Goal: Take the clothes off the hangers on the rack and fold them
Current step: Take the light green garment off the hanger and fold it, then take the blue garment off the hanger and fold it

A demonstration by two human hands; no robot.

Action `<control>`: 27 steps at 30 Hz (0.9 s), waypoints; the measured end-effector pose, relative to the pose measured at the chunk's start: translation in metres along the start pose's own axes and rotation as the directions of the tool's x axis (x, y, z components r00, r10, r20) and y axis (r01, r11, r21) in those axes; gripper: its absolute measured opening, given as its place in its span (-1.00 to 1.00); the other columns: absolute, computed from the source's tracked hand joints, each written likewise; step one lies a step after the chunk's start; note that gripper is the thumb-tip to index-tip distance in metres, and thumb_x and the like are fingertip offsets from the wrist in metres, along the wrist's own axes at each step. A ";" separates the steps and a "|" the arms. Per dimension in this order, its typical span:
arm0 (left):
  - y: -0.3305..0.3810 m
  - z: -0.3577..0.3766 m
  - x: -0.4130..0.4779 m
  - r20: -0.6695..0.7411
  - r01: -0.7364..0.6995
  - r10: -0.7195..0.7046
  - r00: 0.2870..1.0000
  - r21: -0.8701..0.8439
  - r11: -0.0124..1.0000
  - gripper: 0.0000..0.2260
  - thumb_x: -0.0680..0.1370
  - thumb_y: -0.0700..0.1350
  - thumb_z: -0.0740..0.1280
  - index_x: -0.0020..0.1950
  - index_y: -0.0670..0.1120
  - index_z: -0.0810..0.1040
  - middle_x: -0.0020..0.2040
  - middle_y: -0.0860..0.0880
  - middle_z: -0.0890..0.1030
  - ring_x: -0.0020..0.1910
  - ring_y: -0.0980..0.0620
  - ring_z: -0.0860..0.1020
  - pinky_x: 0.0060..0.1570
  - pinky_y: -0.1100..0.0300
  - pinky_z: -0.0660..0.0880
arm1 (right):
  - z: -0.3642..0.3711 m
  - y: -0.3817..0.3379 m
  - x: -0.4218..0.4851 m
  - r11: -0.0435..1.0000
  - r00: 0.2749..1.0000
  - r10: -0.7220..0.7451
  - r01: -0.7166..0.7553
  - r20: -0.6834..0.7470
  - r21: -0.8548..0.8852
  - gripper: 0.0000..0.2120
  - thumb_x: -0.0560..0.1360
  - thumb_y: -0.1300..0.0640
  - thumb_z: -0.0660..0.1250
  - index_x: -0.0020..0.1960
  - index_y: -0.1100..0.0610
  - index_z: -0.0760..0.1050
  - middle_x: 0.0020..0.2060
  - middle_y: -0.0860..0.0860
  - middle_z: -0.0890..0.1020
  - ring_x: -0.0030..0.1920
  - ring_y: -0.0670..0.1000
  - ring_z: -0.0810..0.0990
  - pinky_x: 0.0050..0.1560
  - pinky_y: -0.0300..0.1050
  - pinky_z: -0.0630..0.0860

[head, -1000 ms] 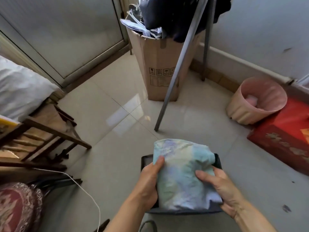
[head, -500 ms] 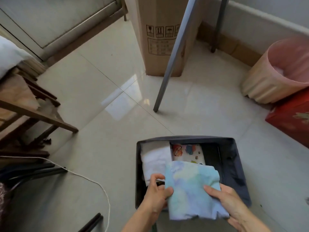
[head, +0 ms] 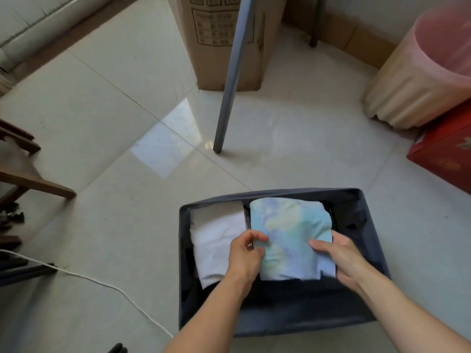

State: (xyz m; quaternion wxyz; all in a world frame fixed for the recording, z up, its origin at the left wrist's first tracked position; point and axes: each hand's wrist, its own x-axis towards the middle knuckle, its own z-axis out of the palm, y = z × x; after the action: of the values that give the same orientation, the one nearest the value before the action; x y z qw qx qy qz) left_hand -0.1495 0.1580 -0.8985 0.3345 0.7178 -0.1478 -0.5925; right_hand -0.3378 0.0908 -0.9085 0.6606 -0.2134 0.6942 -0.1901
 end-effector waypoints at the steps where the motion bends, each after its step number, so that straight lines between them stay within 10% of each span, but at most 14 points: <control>1: -0.003 0.002 0.005 -0.008 0.020 -0.020 1.000 0.015 1.000 -0.62 0.47 -0.50 0.17 -0.15 -0.07 0.60 -0.07 -0.02 0.62 -0.25 0.09 0.53 -0.32 0.30 0.48 | 0.000 0.004 0.009 0.999 1.000 -0.003 0.002 -0.012 -0.049 -0.74 0.45 0.46 0.34 0.11 0.28 0.55 -0.04 0.17 0.70 -0.12 0.13 0.69 -0.17 -0.06 0.62; 7: -0.027 0.007 0.013 -0.018 0.189 -0.188 0.982 0.096 0.977 -0.76 0.56 -0.34 0.26 0.12 -0.06 0.57 0.11 -0.08 0.52 -0.13 0.08 0.51 -0.04 0.17 0.47 | 0.000 0.021 0.022 0.944 0.990 -0.030 -0.017 -0.136 -0.330 -0.35 0.46 0.44 0.35 0.50 0.26 0.22 0.39 0.22 0.42 0.34 0.18 0.45 0.33 -0.02 0.38; 15: 0.013 0.000 -0.031 0.022 0.231 -0.230 0.973 -0.071 0.970 -0.84 0.60 -0.29 0.25 0.05 -0.07 0.55 0.06 -0.10 0.59 -0.04 0.00 0.60 -0.08 0.16 0.57 | 0.022 -0.003 -0.044 0.967 0.995 -0.053 0.029 -0.086 -0.253 -0.64 0.52 0.40 0.28 0.31 0.27 0.46 0.15 0.19 0.60 0.04 0.03 0.53 -0.18 -0.27 0.44; 27: 0.173 -0.020 -0.180 0.110 0.088 -0.059 0.992 -0.280 0.956 -0.82 0.62 -0.28 0.23 0.18 -0.14 0.53 -0.01 -0.11 0.64 -0.15 0.00 0.63 -0.01 0.10 0.57 | 0.047 -0.113 -0.228 0.979 0.981 -0.175 0.182 0.084 -0.089 -0.78 0.57 0.28 0.26 0.21 0.17 0.49 -0.07 0.11 0.68 -0.08 0.06 0.65 -0.14 -0.12 0.55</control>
State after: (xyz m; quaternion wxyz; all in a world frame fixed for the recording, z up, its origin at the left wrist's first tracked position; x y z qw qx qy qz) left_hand -0.1448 0.1467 -0.6489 0.4041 0.6366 -0.0509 -0.6549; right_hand -0.2773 0.1224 -0.6588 0.6557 -0.3135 0.6549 -0.2069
